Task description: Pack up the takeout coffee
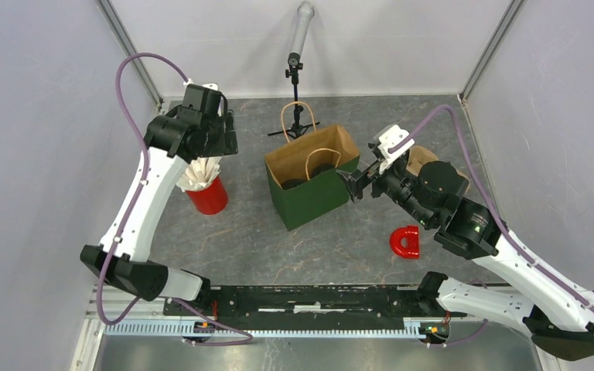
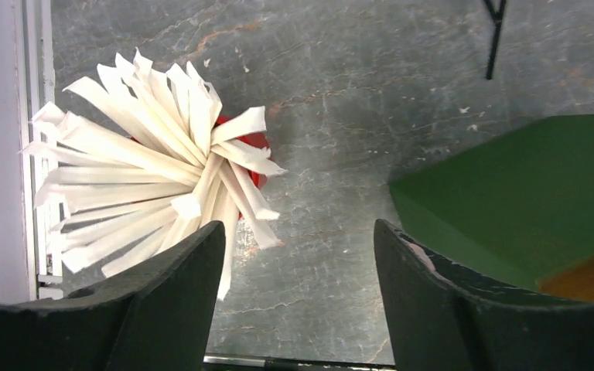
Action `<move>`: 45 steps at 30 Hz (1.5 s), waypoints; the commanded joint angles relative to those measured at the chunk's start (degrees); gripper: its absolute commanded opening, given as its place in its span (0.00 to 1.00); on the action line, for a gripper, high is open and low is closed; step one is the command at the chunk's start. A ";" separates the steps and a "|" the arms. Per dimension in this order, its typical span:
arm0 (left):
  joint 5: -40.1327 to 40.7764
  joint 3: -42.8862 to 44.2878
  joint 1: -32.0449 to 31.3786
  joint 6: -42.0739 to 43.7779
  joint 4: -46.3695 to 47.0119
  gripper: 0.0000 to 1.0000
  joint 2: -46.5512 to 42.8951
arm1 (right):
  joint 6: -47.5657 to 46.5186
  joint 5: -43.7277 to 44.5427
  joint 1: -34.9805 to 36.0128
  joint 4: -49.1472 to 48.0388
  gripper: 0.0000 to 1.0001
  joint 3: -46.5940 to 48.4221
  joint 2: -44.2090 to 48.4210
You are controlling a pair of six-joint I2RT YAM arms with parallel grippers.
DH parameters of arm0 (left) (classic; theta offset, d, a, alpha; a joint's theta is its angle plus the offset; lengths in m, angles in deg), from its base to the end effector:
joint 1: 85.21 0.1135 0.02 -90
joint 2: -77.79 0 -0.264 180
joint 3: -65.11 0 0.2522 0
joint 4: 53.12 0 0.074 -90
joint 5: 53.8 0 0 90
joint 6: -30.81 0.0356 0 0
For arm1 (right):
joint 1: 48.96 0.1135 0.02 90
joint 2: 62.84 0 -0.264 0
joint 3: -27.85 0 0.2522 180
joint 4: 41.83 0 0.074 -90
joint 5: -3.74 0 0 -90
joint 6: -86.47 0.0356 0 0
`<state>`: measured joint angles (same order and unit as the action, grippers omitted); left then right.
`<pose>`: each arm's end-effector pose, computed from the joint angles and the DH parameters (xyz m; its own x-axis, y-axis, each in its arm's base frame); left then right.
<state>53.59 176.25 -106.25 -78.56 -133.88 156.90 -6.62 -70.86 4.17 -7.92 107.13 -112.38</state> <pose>0.2420 -0.0817 0.4254 -0.7144 -0.0643 -0.6968 -0.0830 0.9965 -0.0068 0.1130 0.1349 0.4316 -0.0106 -0.1007 -0.9949 -0.6138 0.7861 -0.0730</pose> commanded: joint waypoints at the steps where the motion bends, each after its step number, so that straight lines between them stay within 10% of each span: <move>1: -2.80 -2.18 2.79 2.73 4.42 0.72 3.03 | -1.28 -1.76 0.07 -1.99 0.98 -0.11 1.08; 9: -2.22 -7.10 5.89 3.93 7.99 0.54 4.76 | -3.09 -0.39 0.21 0.05 0.98 -0.74 2.88; 45: -5.50 -14.98 6.10 6.10 5.17 0.35 -1.95 | -5.80 -0.71 0.14 -0.32 0.98 -0.37 1.85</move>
<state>46.64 161.61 -100.30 -75.50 -131.54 154.74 -12.46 -71.23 4.17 -6.98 106.60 -111.66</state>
